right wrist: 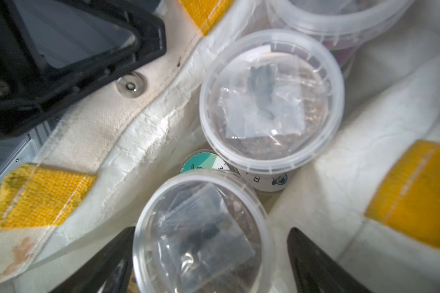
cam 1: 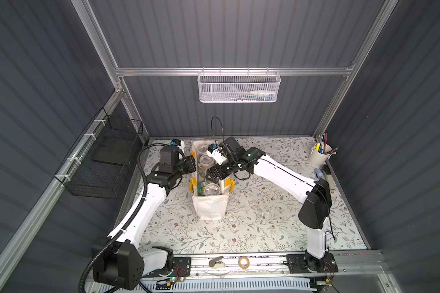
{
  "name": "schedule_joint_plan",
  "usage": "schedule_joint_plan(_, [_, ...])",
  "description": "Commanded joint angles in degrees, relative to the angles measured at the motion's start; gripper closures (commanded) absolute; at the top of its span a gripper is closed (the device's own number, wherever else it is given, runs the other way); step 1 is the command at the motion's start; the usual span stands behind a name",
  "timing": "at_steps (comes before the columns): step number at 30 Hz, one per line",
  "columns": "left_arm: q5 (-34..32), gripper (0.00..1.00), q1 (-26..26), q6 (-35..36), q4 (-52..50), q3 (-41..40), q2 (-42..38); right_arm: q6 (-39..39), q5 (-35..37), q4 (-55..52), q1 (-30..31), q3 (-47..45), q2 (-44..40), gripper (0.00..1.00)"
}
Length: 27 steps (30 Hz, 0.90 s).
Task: Take out the seed jars from the canvas bag
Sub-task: Pick up the seed jar from the canvas bag.
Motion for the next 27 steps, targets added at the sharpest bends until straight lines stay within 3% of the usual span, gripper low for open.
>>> schedule_joint_plan(1, [0.85, 1.00, 0.07, 0.30, -0.52, -1.02, 1.04, -0.10, 0.64, -0.91, 0.16, 1.79, 1.30, 0.09])
schedule_joint_plan(12, [0.59, 1.00, 0.09, 0.41, -0.59, -1.22, 0.83, -0.26, 0.53, -1.28, 0.33, 3.20, 3.33, 0.09])
schedule_joint_plan(18, [0.41, 1.00, 0.09, 0.49, -0.59, -1.67, 0.72, 0.18, 0.56, -1.05, 0.33, 3.03, 2.84, 0.23])
schedule_joint_plan(27, [0.03, 1.00, 0.05, 0.76, -0.95, -1.71, 0.42, 1.00, -1.74, 2.06, -0.51, 1.89, -0.73, 0.26])
